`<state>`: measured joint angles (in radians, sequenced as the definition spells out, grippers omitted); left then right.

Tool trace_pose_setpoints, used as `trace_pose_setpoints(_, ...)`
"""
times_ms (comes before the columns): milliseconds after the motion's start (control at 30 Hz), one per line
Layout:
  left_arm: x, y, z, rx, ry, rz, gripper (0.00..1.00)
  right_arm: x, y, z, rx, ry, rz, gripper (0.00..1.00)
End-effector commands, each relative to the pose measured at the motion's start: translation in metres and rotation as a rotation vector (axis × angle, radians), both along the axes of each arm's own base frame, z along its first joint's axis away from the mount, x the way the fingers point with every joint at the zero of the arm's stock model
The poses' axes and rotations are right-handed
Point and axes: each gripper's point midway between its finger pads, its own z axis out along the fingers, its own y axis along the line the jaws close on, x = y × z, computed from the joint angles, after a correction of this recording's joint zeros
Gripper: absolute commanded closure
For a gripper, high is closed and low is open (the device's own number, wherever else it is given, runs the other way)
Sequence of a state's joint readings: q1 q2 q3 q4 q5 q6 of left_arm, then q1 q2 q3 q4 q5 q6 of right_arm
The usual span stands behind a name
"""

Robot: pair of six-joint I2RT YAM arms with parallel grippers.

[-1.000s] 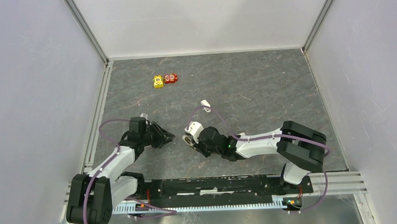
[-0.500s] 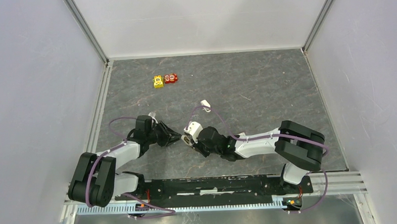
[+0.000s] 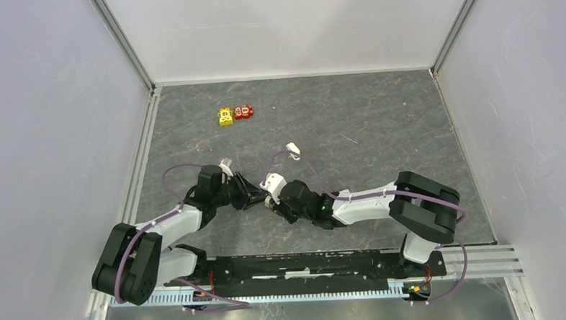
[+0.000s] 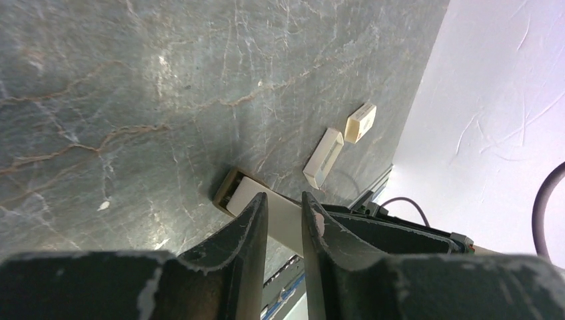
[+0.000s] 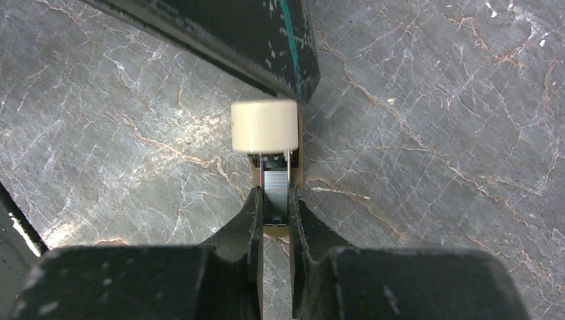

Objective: Load the staples into the stapler

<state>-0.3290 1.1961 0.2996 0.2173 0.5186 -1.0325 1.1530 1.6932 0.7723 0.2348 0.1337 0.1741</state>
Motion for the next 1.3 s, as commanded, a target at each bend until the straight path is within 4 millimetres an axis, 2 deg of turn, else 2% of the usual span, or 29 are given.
trace_pose_setpoints(0, 0.0, -0.008, 0.012, -0.01, -0.029, -0.028, 0.67, 0.005, 0.011, -0.008, -0.01, -0.025, 0.004, 0.91)
trace_pose_setpoints(100, 0.0, -0.01, 0.011, 0.004, -0.035, -0.033, 0.67, 0.009, 0.011, -0.003, -0.007, -0.042, -0.007, 0.87)
trace_pose_setpoints(367, -0.004, -0.008, 0.004, 0.055, -0.036, -0.052, 0.64, 0.013, 0.005, 0.019, 0.002, -0.062, -0.044, 0.59)
trace_pose_setpoints(533, 0.0, -0.001, 0.006, 0.125, -0.064, -0.049, 0.62, 0.006, -0.001, 0.042, 0.036, -0.058, -0.028, 0.51)
trace_pose_setpoints(733, 0.006, 0.008, 0.007, 0.211, -0.098, -0.05, 0.58, -0.003, -0.001, 0.061, 0.059, -0.006, -0.018, 0.49)
trace_pose_setpoints(833, 0.007, 0.009, 0.005, 0.225, -0.092, -0.058, 0.57, 0.003, -0.005, 0.066, 0.057, -0.016, -0.057, 0.49)
trace_pose_setpoints(900, 0.005, 0.009, 0.003, 0.223, -0.084, -0.06, 0.57, 0.01, -0.008, 0.068, 0.064, -0.021, -0.086, 0.54)
trace_pose_setpoints(1033, 0.003, 0.009, 0.002, 0.222, -0.082, -0.064, 0.57, 0.016, -0.004, 0.063, 0.076, 0.004, -0.093, 0.63)
trace_pose_setpoints(1267, -0.002, 0.002, -0.006, 0.192, -0.064, -0.079, 0.57, 0.012, 0.0, 0.041, 0.063, 0.057, -0.084, 0.64)
